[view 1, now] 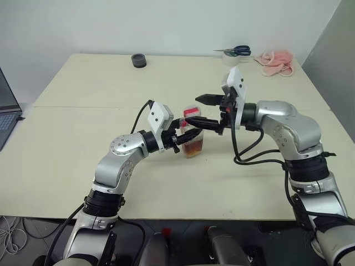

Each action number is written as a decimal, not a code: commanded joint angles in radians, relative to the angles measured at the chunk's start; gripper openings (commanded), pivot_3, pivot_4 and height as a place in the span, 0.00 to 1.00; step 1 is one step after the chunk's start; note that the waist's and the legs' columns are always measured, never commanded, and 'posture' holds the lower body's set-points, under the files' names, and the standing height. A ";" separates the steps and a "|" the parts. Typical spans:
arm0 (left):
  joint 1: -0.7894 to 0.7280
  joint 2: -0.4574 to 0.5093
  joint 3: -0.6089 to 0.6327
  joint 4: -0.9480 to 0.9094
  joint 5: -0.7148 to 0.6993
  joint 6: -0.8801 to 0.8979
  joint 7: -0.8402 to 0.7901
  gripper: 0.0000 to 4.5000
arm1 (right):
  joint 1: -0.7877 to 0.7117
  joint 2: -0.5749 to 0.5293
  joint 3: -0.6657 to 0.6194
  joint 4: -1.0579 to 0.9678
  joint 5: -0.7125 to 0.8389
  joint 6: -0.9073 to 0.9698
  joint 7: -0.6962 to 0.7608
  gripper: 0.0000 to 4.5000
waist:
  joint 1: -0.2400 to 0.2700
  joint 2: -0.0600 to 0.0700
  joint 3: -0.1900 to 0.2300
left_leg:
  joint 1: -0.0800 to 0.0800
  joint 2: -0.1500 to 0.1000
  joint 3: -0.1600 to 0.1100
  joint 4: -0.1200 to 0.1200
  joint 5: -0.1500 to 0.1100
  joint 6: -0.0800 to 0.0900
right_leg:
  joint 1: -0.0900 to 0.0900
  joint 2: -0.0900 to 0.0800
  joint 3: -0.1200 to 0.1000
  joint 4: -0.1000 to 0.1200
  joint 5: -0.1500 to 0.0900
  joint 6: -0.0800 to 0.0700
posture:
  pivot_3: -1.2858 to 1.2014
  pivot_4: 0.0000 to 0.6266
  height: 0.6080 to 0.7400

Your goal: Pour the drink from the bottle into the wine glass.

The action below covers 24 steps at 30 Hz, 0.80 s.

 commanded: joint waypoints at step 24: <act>-0.014 -0.002 0.014 -0.033 -0.003 -0.040 0.001 0.41 | -0.029 0.032 -0.064 -0.092 0.108 0.084 -0.022 0.71 | 0.000 0.000 0.000 | 0.000 0.000 0.000 0.000 0.000 0.000 | 0.000 0.000 0.000 0.000 0.000 0.000 | 0.52 0.24 1.00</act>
